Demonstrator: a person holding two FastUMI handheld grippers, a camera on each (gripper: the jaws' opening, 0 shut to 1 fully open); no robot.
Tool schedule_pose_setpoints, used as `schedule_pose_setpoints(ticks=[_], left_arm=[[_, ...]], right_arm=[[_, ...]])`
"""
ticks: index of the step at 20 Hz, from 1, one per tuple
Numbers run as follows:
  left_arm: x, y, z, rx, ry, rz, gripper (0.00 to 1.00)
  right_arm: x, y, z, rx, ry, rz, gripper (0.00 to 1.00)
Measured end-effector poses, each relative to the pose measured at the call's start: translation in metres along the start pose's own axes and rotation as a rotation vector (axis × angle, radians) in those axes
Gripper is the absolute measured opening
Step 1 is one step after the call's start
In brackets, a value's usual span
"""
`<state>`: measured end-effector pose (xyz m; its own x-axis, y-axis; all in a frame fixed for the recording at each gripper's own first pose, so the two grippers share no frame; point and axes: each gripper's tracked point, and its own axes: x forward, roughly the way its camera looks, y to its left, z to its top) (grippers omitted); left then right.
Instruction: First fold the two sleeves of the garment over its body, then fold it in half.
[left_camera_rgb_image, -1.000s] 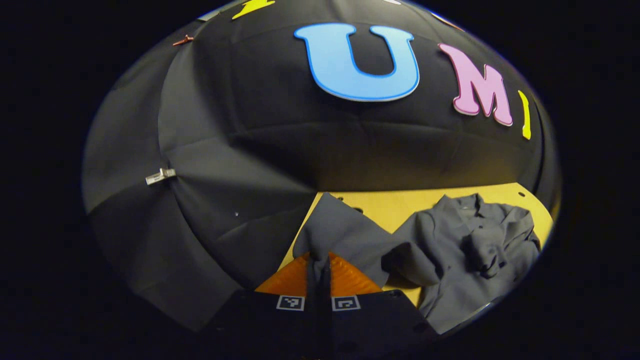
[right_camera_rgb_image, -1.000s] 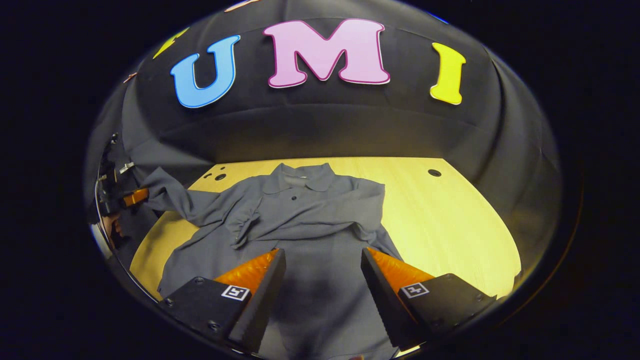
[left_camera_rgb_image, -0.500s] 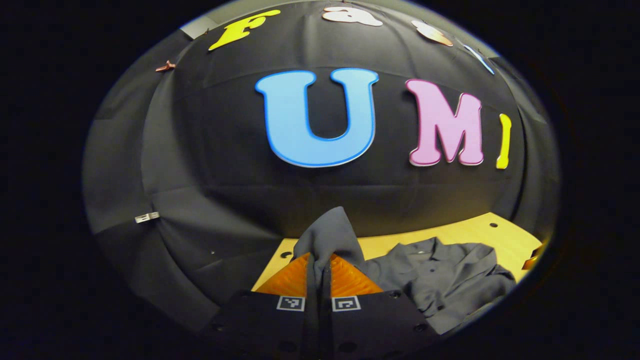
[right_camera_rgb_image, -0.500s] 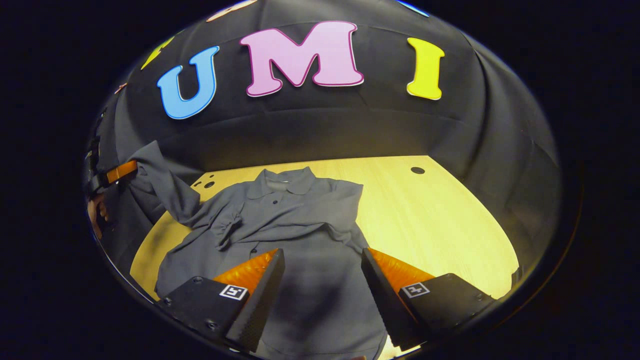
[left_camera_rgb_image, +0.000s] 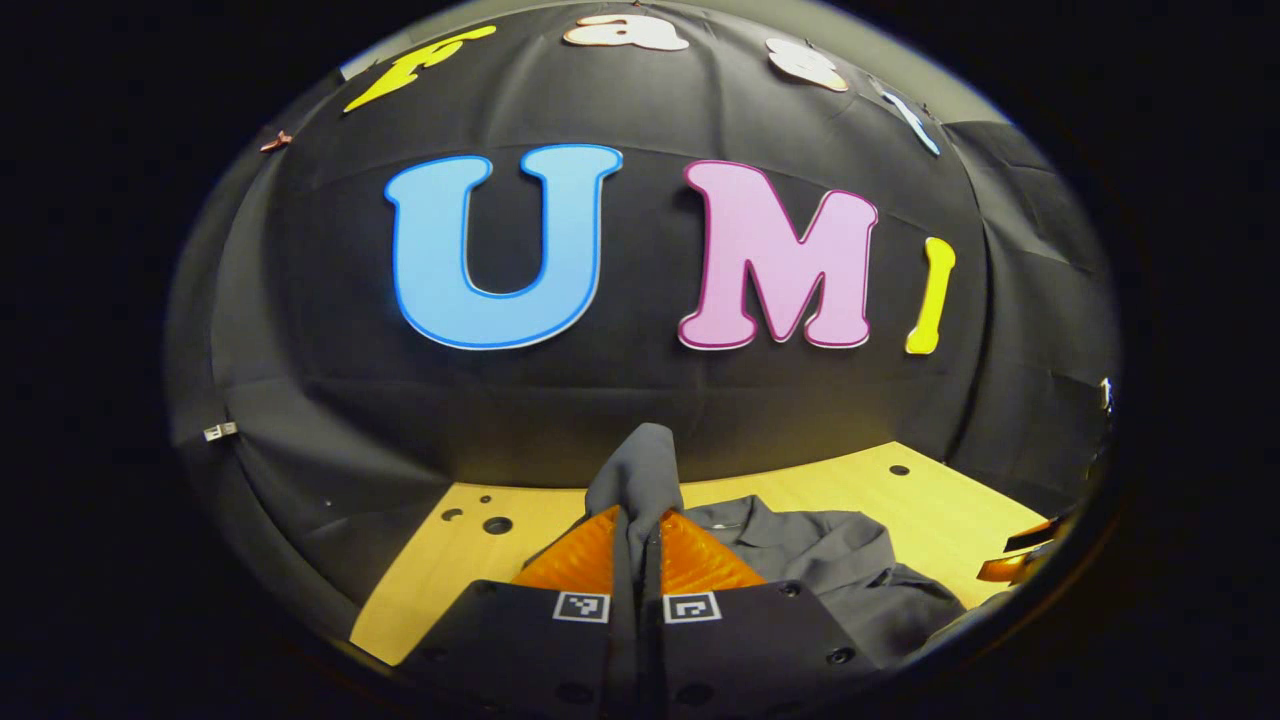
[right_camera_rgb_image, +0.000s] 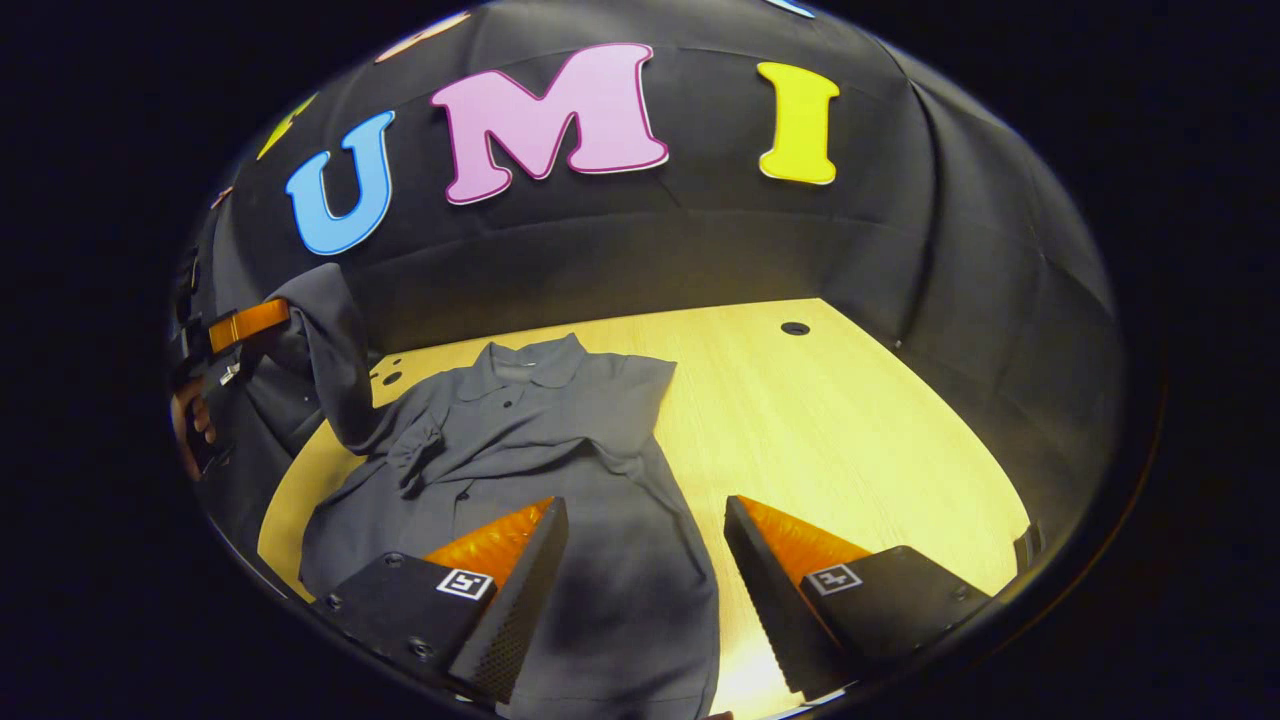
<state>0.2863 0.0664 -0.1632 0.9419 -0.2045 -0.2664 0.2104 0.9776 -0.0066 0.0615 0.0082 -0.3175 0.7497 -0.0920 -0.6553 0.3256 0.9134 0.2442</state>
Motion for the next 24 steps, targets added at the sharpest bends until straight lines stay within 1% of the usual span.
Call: schedule_pose_setpoints(ticks=[5,9,16,19,24], left_arm=[[0.013,-0.059,-0.013,0.006,0.033,-0.061,0.05],[0.025,-0.111,-0.035,0.005,0.073,-0.121,0.05],[0.051,-0.183,-0.106,0.101,0.198,-0.164,0.05],[0.058,-0.199,-0.137,0.150,0.252,-0.161,0.05],[0.063,-0.216,-0.180,0.169,0.325,-0.163,0.08]], right_arm=[[0.000,-0.021,-0.007,0.028,0.010,0.000,0.98],[0.004,-0.043,-0.012,0.058,0.017,-0.010,0.98],[0.006,-0.079,-0.021,0.060,0.043,-0.014,0.98],[0.010,-0.092,-0.022,0.063,0.057,-0.012,0.98],[0.016,-0.104,-0.026,0.052,0.080,0.007,0.98]])
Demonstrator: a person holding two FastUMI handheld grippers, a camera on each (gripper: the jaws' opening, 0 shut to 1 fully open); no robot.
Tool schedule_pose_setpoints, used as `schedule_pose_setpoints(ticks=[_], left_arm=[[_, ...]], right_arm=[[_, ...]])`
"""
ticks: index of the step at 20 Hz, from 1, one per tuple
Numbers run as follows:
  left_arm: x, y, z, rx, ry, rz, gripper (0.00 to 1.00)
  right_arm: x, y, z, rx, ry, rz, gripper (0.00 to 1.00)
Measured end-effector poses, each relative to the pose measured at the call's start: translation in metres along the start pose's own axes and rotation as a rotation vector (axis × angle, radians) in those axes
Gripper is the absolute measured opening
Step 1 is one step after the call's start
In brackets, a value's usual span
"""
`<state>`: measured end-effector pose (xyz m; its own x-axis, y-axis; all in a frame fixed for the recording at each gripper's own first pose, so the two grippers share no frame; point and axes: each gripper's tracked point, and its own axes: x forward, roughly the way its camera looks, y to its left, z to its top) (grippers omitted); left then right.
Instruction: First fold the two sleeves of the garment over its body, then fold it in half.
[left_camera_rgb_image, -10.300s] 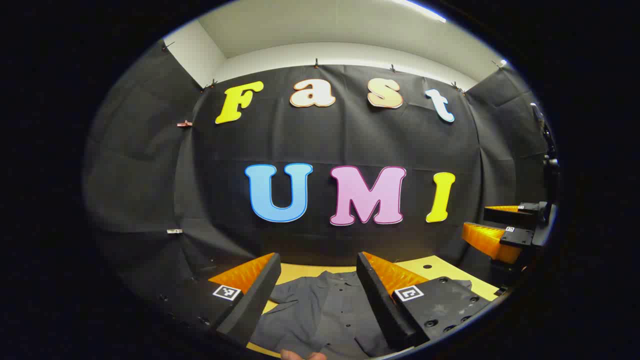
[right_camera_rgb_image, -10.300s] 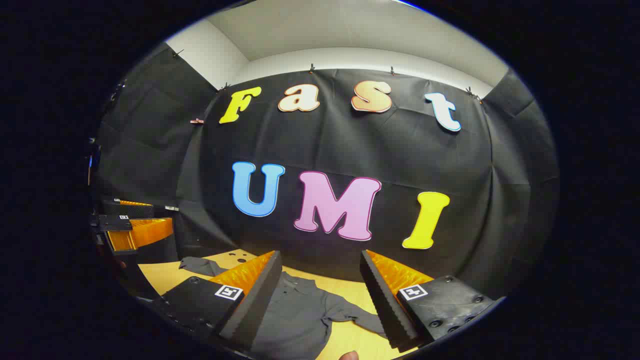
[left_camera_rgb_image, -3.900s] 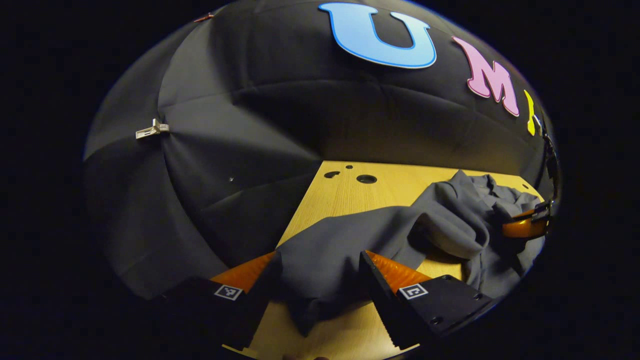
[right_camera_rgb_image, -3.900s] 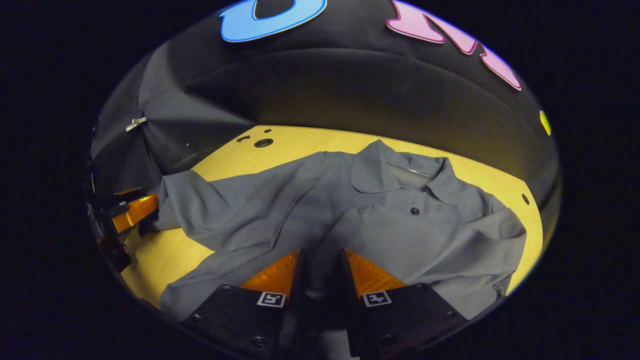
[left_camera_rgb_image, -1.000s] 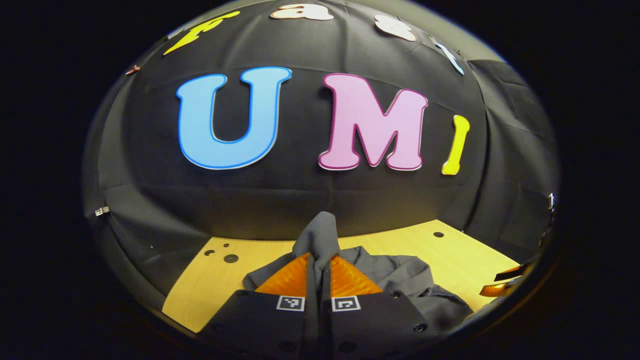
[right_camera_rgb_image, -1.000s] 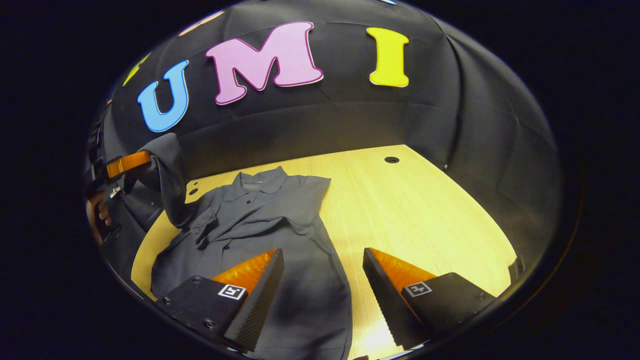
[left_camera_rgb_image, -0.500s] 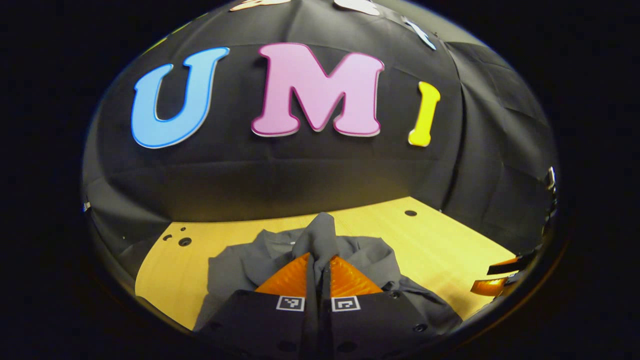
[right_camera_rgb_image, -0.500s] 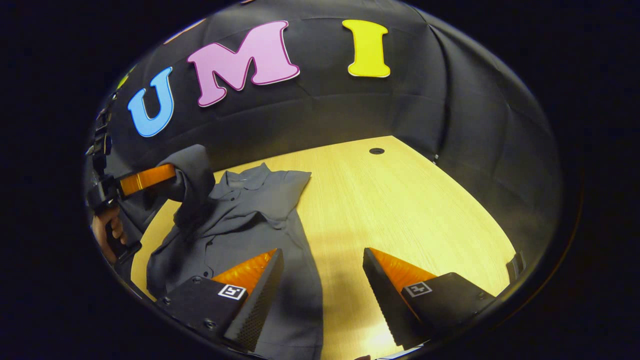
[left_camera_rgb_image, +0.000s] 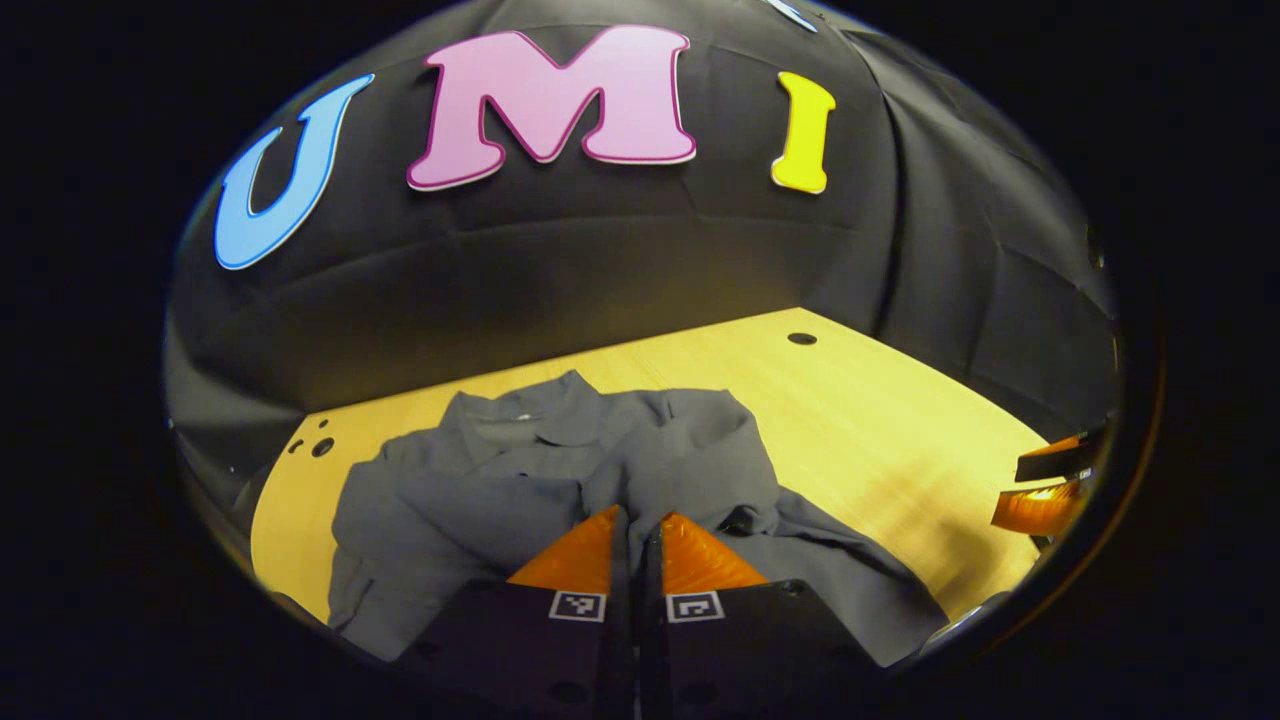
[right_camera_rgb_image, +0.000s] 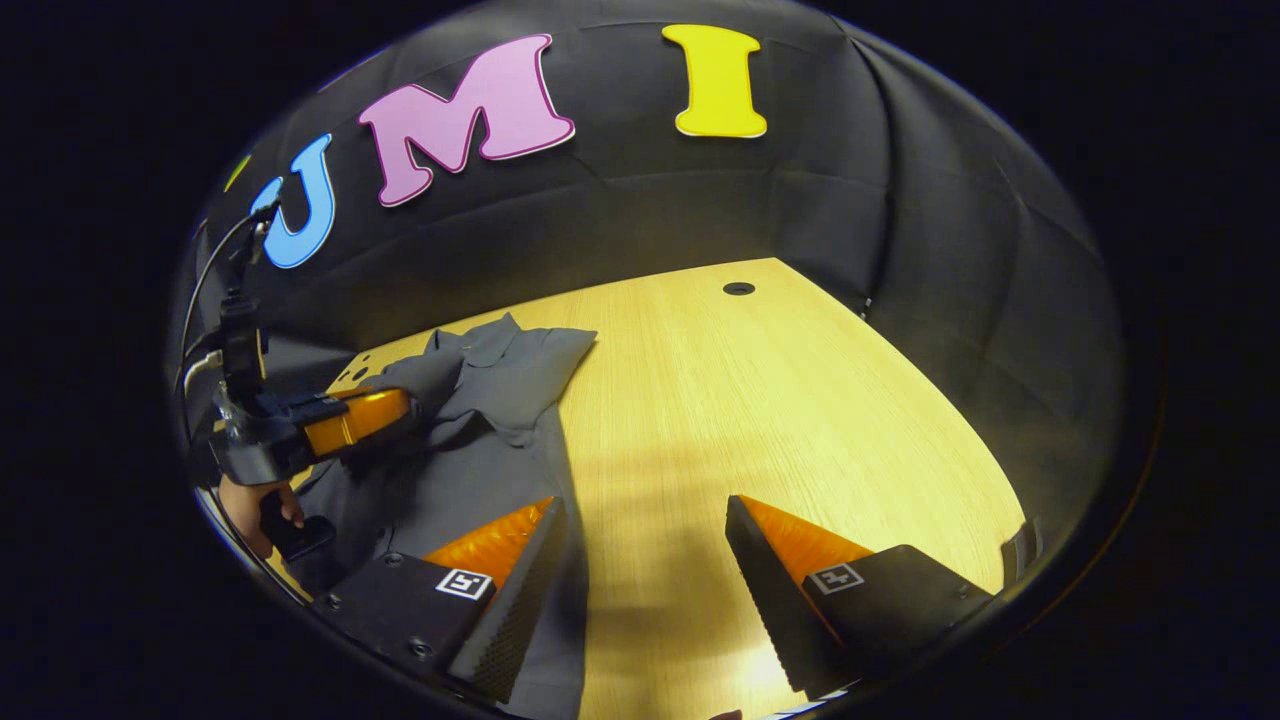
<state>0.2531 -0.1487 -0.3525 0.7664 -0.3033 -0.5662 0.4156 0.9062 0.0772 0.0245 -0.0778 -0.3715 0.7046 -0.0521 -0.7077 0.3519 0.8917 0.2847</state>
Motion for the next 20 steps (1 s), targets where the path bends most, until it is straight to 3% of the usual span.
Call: schedule_pose_setpoints(ticks=[4,5,6,7,8,10,11,17,20], left_arm=[[0.007,-0.012,-0.020,0.010,0.047,-0.006,0.14],[0.008,-0.015,-0.024,0.009,0.059,-0.013,0.24],[0.009,-0.016,-0.027,0.013,0.067,-0.010,0.22],[0.009,-0.018,-0.028,0.018,0.070,-0.013,0.41],[0.008,-0.021,-0.030,0.017,0.071,-0.025,0.30],[0.003,-0.025,-0.030,0.006,0.065,-0.050,0.48],[0.002,-0.027,-0.030,-0.002,0.064,-0.064,0.63],[-0.019,-0.022,-0.023,-0.014,0.033,-0.097,0.96],[-0.044,-0.007,-0.013,-0.011,-0.009,-0.095,0.96]], right_arm=[[0.003,-0.003,0.001,-0.007,0.011,0.010,0.98],[0.004,-0.004,0.001,-0.009,0.012,0.011,0.98],[0.004,-0.004,0.001,-0.011,0.013,0.012,0.98],[0.004,-0.003,0.000,-0.014,0.016,0.013,0.98],[0.004,-0.002,0.000,-0.015,0.016,0.014,0.98],[0.002,0.001,0.001,-0.013,0.015,0.016,0.98],[0.002,0.002,0.002,-0.012,0.014,0.016,0.98],[-0.007,0.015,0.002,-0.022,0.012,0.012,0.98],[-0.017,0.020,0.004,-0.032,0.003,0.004,0.98]])
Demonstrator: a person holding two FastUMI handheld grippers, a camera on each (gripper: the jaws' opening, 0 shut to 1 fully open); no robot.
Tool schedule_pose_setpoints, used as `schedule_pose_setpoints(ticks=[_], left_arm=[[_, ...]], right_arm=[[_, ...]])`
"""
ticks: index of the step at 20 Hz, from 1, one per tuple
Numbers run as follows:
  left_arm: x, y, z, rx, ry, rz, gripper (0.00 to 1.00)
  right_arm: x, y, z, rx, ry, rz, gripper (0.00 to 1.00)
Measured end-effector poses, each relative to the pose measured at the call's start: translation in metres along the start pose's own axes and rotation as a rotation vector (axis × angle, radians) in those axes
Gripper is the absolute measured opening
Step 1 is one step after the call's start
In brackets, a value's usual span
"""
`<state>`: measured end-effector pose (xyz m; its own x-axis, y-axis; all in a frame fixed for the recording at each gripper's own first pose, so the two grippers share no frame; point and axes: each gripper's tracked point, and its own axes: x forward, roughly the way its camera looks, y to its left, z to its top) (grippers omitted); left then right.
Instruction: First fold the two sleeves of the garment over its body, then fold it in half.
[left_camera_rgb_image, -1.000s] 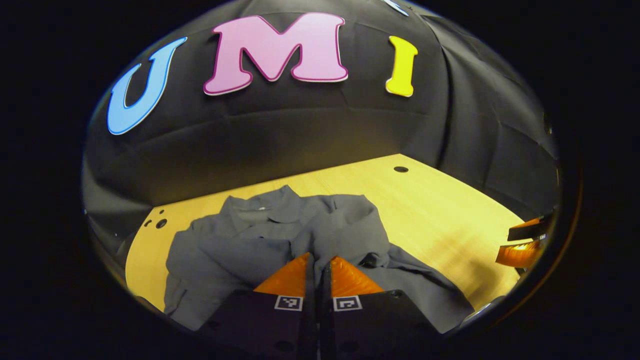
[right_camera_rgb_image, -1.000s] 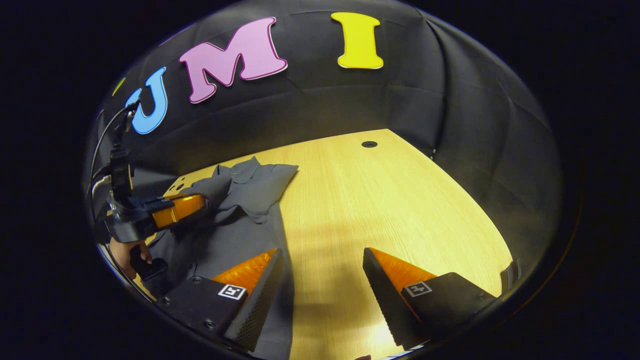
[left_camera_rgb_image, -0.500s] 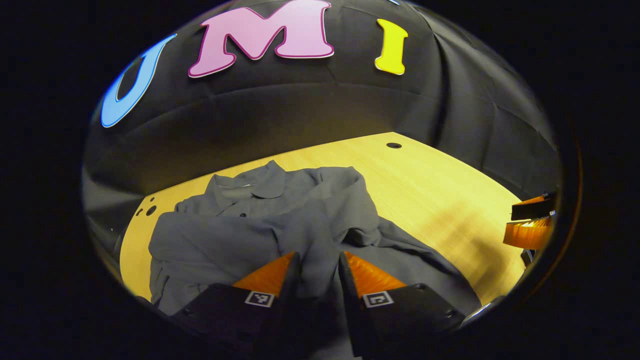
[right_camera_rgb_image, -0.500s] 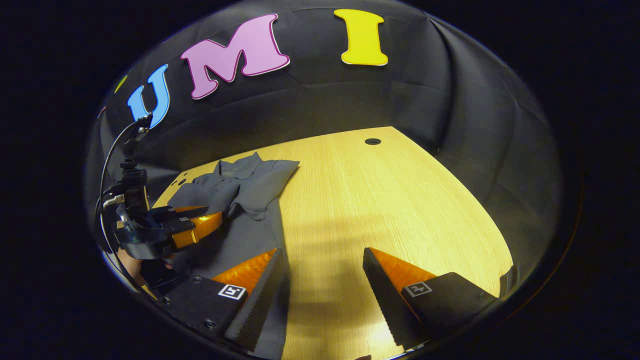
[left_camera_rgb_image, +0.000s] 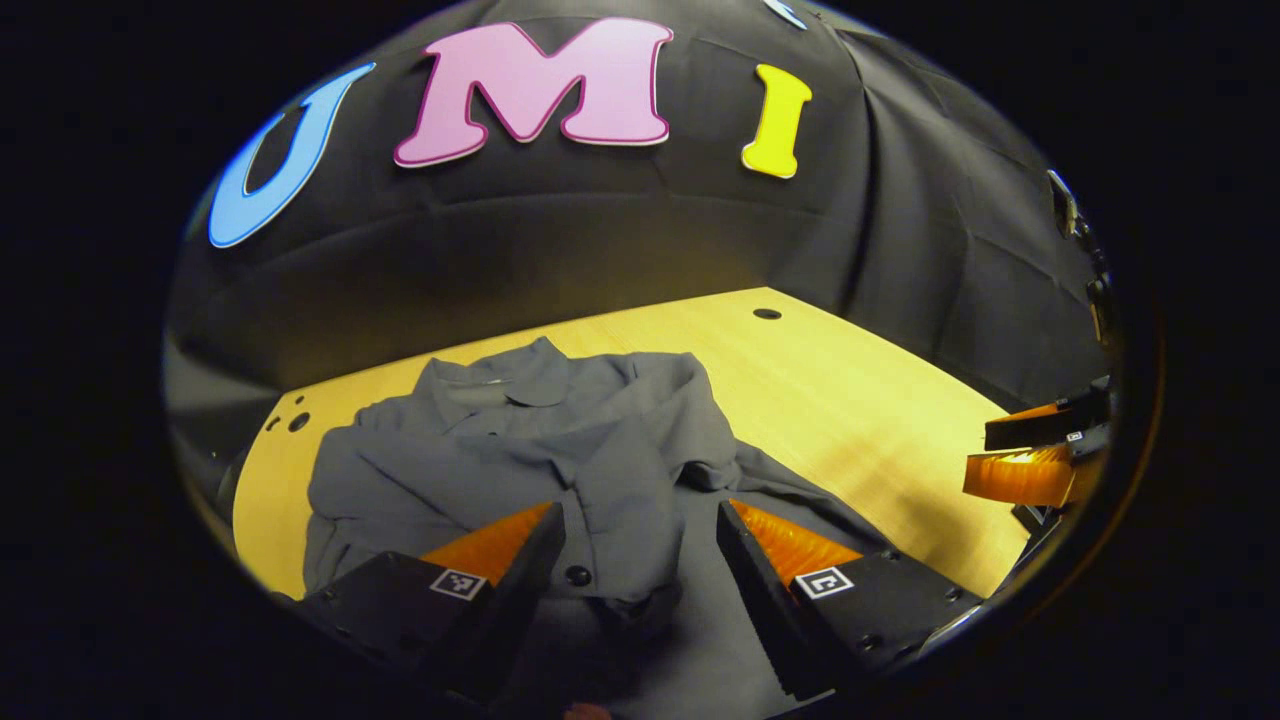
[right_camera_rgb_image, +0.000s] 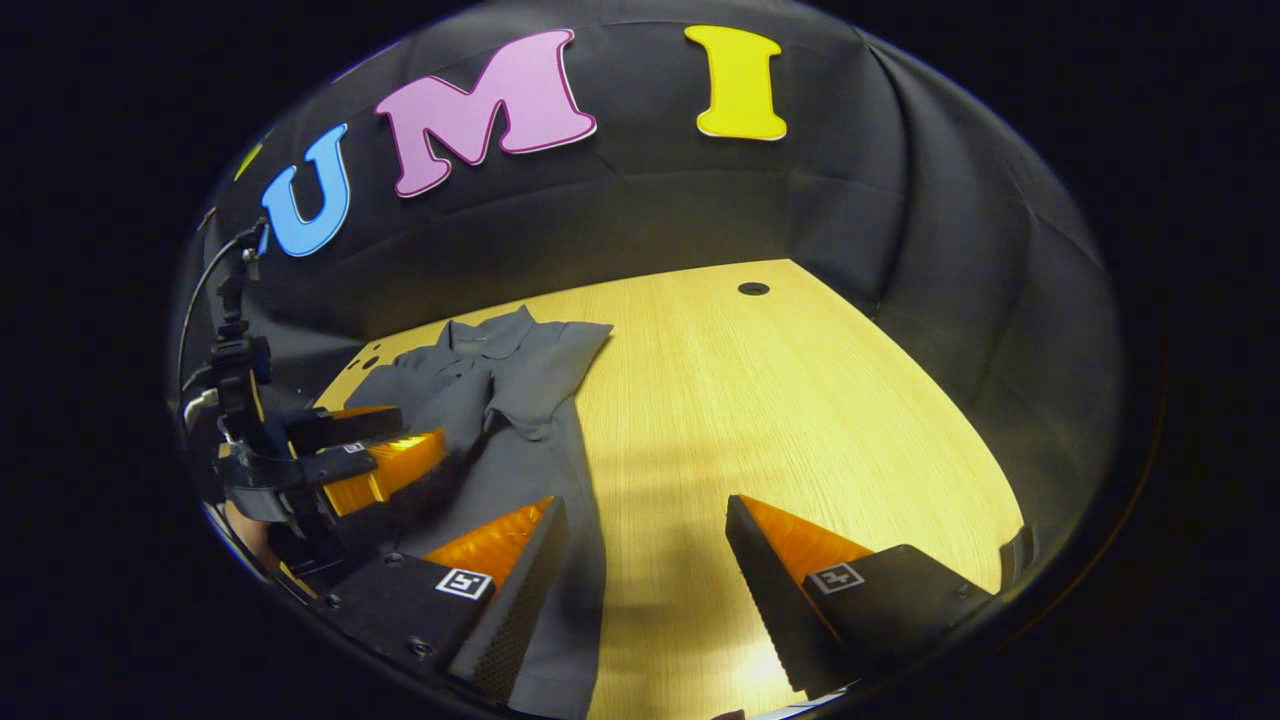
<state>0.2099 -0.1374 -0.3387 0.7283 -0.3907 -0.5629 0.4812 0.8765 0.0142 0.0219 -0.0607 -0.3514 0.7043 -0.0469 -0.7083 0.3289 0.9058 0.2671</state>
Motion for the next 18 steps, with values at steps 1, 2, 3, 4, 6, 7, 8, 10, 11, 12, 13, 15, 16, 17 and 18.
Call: schedule_pose_setpoints(ticks=[1,2,3,4,6,7,8,10,11,12,13,15,16,17,18], left_arm=[[-0.011,0.004,0.005,0.000,-0.017,-0.001,0.96],[-0.021,0.009,0.007,0.001,-0.030,0.001,0.96],[-0.034,0.015,0.010,0.003,-0.042,0.004,0.96],[-0.047,0.022,0.011,0.003,-0.053,0.007,0.96],[-0.075,0.040,0.012,-0.015,-0.071,0.023,0.97],[-0.086,0.048,0.011,-0.029,-0.075,0.031,0.97],[-0.099,0.059,0.007,-0.045,-0.076,0.041,0.97],[-0.123,0.081,-0.004,-0.073,-0.062,0.071,0.97],[-0.133,0.092,-0.010,-0.088,-0.053,0.084,0.97],[-0.143,0.103,-0.017,-0.099,-0.046,0.101,0.97],[-0.153,0.115,-0.025,-0.107,-0.037,0.117,0.97],[-0.170,0.133,-0.047,-0.122,-0.007,0.141,0.97],[-0.176,0.142,-0.062,-0.128,0.015,0.150,0.97],[-0.183,0.151,-0.075,-0.132,0.039,0.161,0.97],[-0.191,0.158,-0.089,-0.139,0.061,0.169,0.97]], right_arm=[[-0.004,0.002,0.001,0.002,-0.003,0.000,0.98],[-0.010,0.005,0.000,0.002,-0.004,0.001,0.98],[-0.013,0.008,0.000,-0.002,-0.005,0.002,0.98],[-0.018,0.010,-0.002,-0.006,-0.006,0.003,0.98],[-0.028,0.019,-0.007,-0.015,-0.003,0.010,0.98],[-0.033,0.025,-0.010,-0.022,0.002,0.017,0.99],[-0.037,0.030,-0.015,-0.031,0.009,0.022,0.99],[-0.045,0.039,-0.026,-0.045,0.029,0.034,0.99],[-0.050,0.043,-0.032,-0.054,0.037,0.036,0.99],[-0.055,0.045,-0.038,-0.063,0.047,0.037,0.99],[-0.059,0.047,-0.046,-0.071,0.063,0.035,0.99],[-0.065,0.048,-0.058,-0.069,0.084,0.030,0.99],[-0.069,0.048,-0.063,-0.066,0.093,0.025,0.99],[-0.071,0.049,-0.069,-0.063,0.101,0.020,0.99],[-0.074,0.049,-0.075,-0.067,0.111,0.013,0.99]])
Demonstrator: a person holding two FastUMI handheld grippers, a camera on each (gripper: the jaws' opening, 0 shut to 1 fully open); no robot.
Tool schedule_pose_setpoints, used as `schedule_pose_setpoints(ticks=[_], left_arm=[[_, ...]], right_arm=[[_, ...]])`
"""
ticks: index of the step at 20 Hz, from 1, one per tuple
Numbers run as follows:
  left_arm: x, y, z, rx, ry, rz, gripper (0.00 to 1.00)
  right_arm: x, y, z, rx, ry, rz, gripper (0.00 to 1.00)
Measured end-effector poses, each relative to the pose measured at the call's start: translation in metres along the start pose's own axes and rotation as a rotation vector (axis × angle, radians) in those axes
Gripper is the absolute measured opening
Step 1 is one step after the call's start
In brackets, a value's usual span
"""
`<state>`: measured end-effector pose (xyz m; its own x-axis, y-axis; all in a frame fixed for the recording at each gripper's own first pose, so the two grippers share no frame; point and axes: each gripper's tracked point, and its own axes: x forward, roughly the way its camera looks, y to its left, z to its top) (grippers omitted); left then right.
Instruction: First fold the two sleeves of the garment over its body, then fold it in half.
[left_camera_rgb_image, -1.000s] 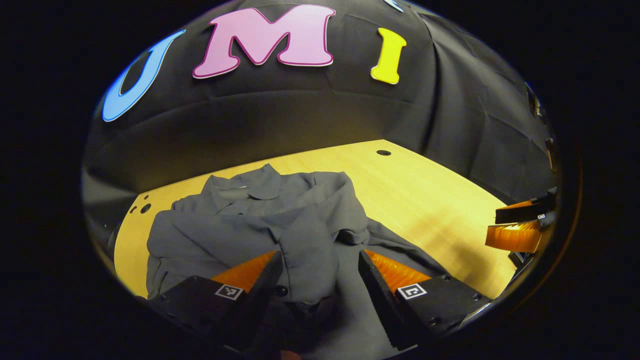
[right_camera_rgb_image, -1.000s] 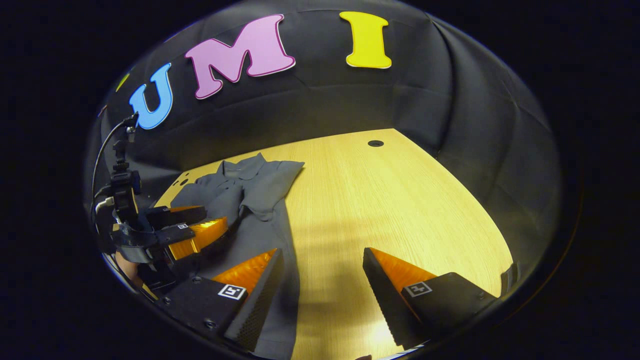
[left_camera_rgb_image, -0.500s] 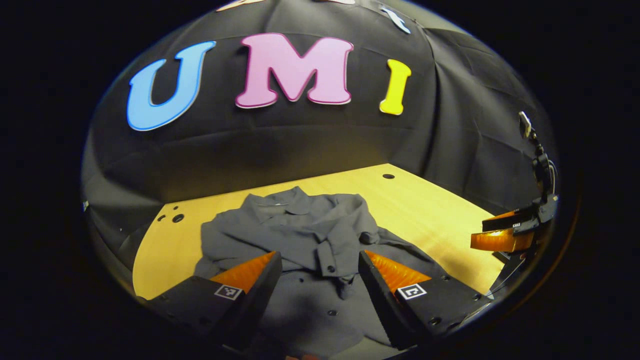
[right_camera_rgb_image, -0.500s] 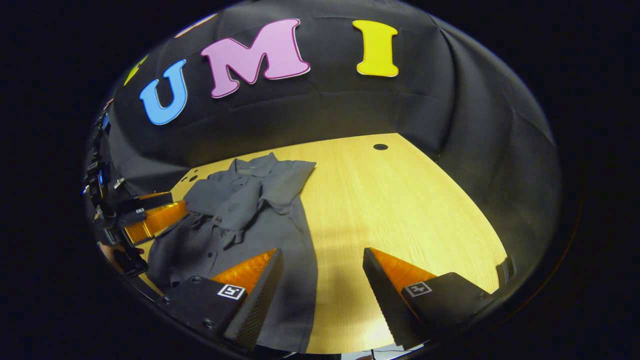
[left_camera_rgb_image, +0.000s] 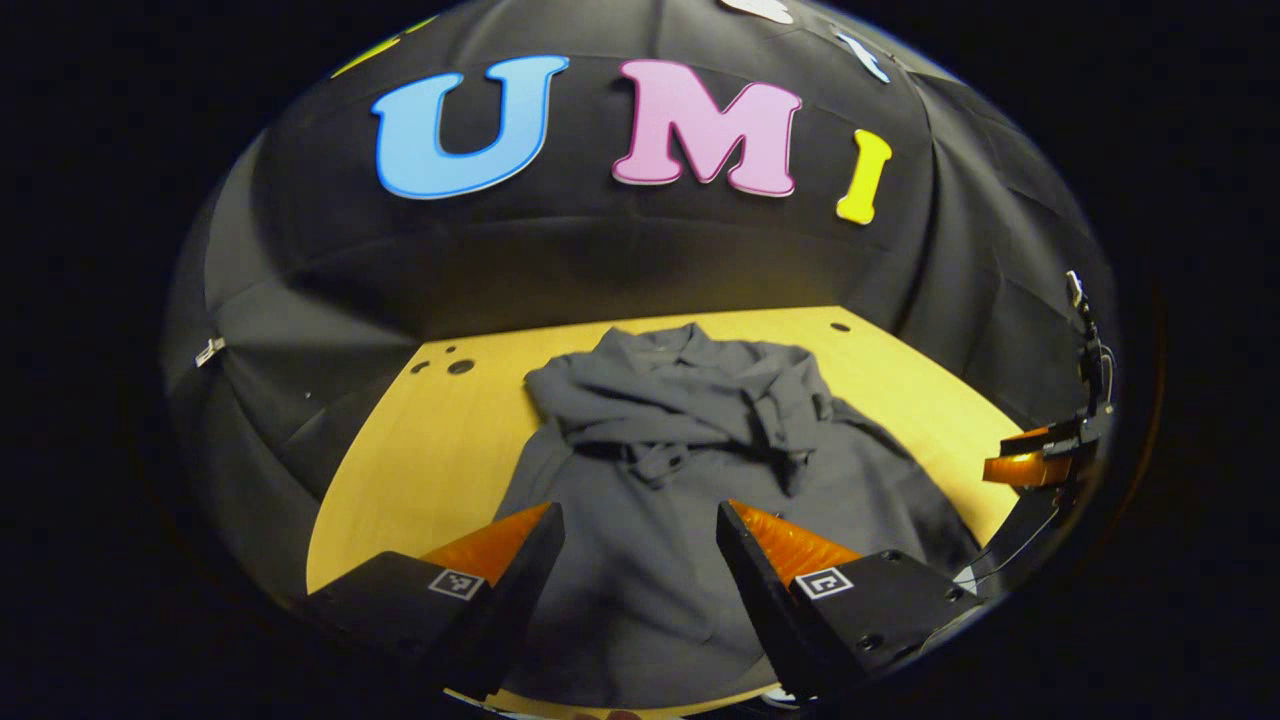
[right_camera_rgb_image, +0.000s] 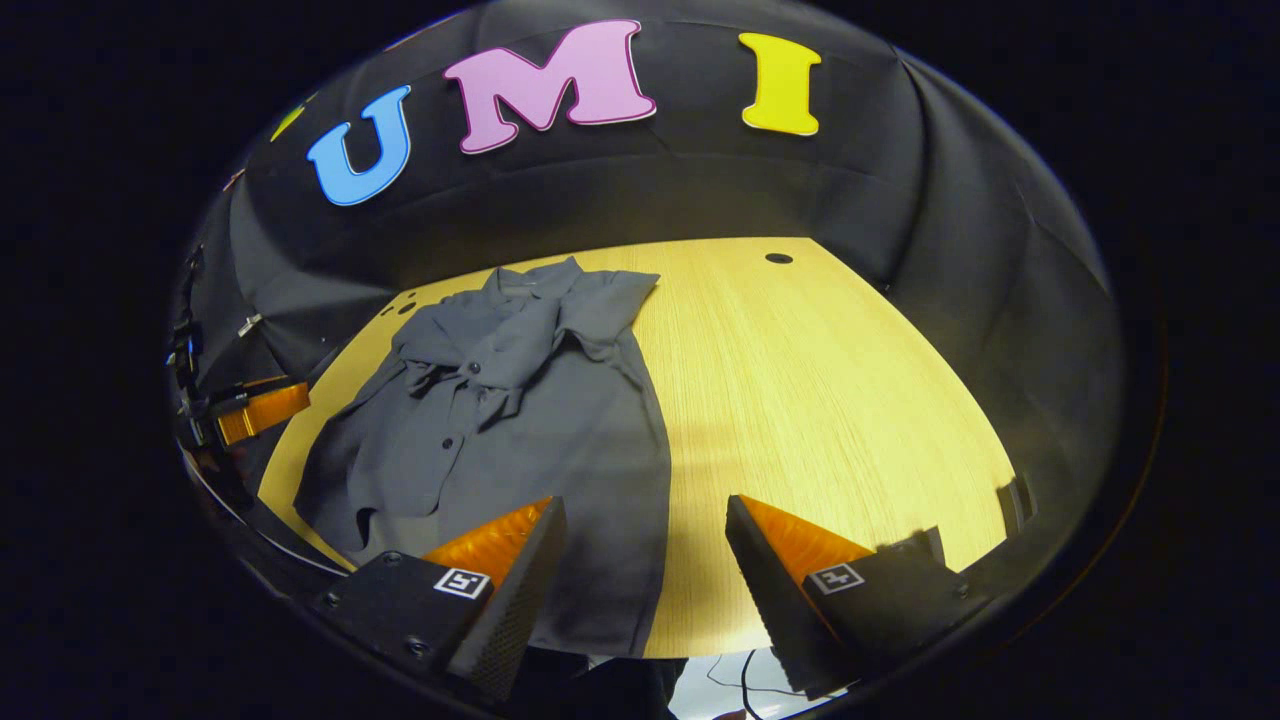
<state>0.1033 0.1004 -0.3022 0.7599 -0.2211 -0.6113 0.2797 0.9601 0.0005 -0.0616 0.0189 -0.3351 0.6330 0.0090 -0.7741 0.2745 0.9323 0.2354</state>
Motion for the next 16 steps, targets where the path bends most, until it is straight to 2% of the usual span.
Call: schedule_pose_setpoints(ticks=[5,9,16], left_arm=[[-0.018,0.047,-0.063,-0.010,0.117,0.059,0.96],[-0.017,0.066,-0.105,-0.042,0.186,0.049,0.97],[-0.011,0.076,-0.150,-0.011,0.295,0.041,0.97]], right_arm=[[-0.005,0.004,-0.035,-0.016,0.064,-0.023,0.99],[0.004,0.010,-0.059,-0.034,0.112,-0.029,0.99],[0.026,0.023,-0.095,-0.100,0.198,-0.027,0.99]])
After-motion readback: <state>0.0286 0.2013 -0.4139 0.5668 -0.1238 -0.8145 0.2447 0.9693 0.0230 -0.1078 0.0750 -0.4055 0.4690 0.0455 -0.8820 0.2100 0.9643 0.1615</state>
